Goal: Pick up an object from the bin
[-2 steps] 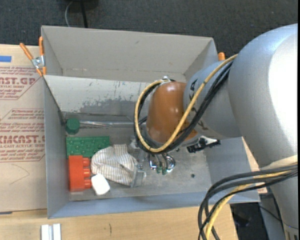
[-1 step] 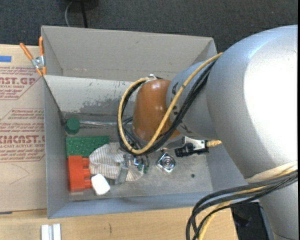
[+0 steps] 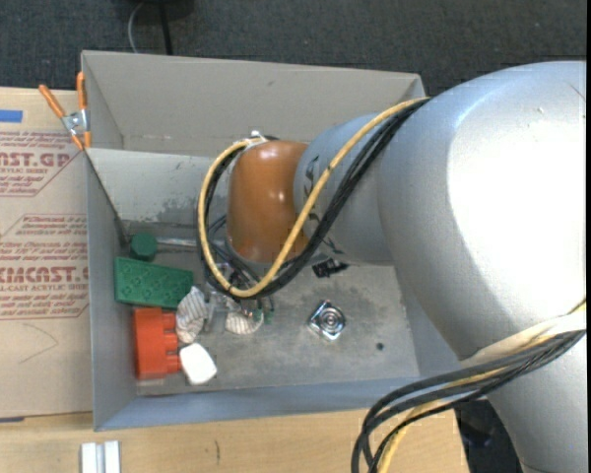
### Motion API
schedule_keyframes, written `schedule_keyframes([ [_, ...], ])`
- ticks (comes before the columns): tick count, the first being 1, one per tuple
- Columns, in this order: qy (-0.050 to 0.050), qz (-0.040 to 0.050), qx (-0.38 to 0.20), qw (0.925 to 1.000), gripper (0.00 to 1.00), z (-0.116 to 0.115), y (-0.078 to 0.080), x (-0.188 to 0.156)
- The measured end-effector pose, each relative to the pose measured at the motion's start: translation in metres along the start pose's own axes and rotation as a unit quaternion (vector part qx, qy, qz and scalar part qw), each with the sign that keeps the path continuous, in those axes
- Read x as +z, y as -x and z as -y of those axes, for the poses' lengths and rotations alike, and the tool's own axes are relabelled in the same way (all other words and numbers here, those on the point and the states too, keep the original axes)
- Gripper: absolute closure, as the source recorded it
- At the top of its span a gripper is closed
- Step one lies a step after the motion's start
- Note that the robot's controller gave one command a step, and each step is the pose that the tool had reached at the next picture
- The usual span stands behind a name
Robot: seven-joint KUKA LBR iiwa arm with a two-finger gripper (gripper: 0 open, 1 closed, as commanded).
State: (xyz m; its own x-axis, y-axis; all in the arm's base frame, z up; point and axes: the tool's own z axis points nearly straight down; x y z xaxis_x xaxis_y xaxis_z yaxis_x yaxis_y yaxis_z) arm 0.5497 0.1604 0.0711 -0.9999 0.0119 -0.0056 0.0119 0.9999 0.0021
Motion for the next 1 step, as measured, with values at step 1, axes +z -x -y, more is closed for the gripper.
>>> schedule_keyframes([
  [1, 0.000, 0.0000, 0.000, 1.0000, 1.00, 0.0000, 0.0000, 0.0000],
])
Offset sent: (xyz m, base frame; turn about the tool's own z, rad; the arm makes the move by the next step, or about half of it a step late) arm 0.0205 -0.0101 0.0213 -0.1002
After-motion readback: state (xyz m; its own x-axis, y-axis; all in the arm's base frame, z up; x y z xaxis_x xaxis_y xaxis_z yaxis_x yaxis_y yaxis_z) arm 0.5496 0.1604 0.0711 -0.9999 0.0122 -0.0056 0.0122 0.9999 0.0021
